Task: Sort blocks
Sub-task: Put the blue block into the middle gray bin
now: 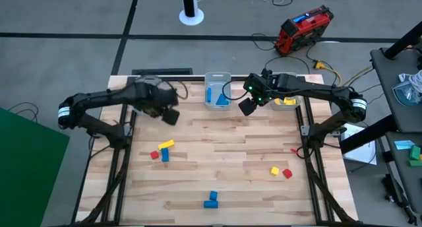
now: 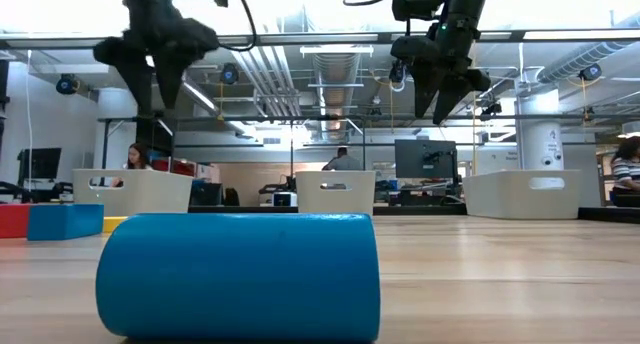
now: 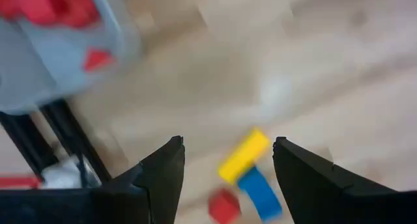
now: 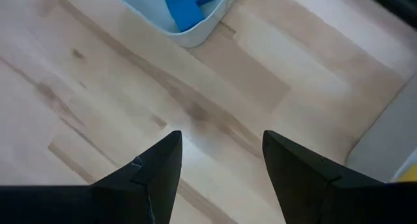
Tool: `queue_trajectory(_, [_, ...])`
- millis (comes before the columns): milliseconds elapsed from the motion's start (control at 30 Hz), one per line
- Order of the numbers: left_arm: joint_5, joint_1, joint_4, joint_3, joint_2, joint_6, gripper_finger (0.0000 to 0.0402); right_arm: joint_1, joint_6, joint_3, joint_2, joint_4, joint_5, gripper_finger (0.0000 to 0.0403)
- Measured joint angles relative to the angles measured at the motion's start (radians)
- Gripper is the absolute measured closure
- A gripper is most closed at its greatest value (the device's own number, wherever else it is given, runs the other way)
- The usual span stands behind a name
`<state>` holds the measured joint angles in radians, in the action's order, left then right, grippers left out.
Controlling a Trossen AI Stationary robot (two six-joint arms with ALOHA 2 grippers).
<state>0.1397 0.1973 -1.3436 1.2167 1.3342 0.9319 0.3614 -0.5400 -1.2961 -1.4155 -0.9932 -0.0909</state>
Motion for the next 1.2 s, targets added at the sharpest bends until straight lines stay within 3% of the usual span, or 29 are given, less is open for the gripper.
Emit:
queue_trajectory(433, [-0.123,-0.33,-0.072,0.0,0.0,0.337,0.0192,-0.087,0.027,0.0,0.001,0.0,0.025,0.0197])
queue_trajectory(700, [-0.181,-0.515,-0.045,0.0,0.0,0.448,0.0192,-0.152,0.033,0.0,0.011,-0.001,0.175,0.0197])
queue_trajectory(833, [-0.164,-0.541,-0.045,0.0,0.0,0.378,0.0192,-0.184,-0.032,0.0,0.021,-0.001,0.243,0.0197])
queue_trajectory(967, [-0.076,-0.515,-0.028,0.0,0.0,0.288,0.0192,-0.239,-0.158,0.0,0.022,-0.006,0.306,0.0197])
queue_trajectory(1200, [0.045,-0.435,0.017,0.0,-0.002,0.026,0.0192,-0.417,-0.399,-0.001,0.022,-0.054,0.364,0.0197])
